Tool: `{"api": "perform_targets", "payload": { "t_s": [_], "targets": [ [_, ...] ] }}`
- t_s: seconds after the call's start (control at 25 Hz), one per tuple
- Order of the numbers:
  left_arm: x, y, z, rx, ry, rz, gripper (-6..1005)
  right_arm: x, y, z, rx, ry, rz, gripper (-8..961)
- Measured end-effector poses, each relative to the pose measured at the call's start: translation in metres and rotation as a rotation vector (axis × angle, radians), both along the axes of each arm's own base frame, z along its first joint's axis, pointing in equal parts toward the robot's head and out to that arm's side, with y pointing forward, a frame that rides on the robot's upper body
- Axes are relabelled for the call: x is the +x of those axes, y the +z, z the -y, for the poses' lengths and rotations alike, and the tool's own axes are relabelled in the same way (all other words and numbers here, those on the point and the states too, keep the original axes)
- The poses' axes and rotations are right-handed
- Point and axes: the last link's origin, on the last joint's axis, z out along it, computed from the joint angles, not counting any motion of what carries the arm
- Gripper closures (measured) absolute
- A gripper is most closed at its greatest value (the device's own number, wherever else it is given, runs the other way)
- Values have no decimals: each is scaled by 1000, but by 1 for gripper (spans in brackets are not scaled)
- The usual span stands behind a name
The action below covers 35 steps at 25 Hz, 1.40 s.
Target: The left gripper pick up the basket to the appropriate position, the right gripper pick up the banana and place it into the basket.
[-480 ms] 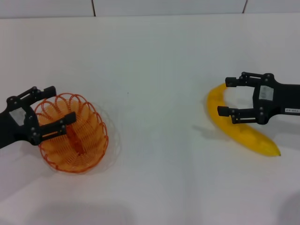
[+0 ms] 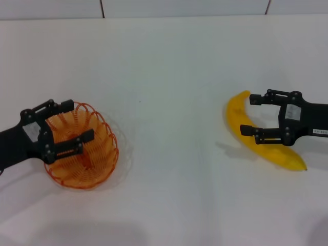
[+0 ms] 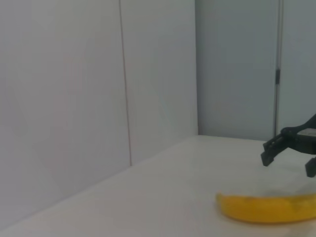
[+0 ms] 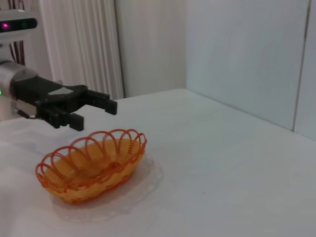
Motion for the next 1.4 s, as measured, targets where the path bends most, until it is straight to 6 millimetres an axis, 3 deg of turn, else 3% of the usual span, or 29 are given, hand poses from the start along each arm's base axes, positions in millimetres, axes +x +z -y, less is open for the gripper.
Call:
{"api": "perform_targets", "payload": {
  "t_s": [0.28, 0.52, 0.8, 1.04, 1.4],
  "targets": [
    [-4, 0, 4, -6, 26, 11, 140, 1, 0, 1, 3, -2, 1, 113],
    [3, 30, -21, -60, 154, 22, 141, 0, -1, 0, 3, 1, 1, 115],
    [20, 65, -59, -176, 284, -223, 142, -3, -2, -3, 1, 7, -3, 118],
    [30, 69, -74, -213, 229, -466, 143, -9, -4, -8, -6, 22, -3, 121],
    [44, 69, -89, -159, 103, -560, 144, -11, -4, -10, -7, 26, -6, 125]
  ]
}}
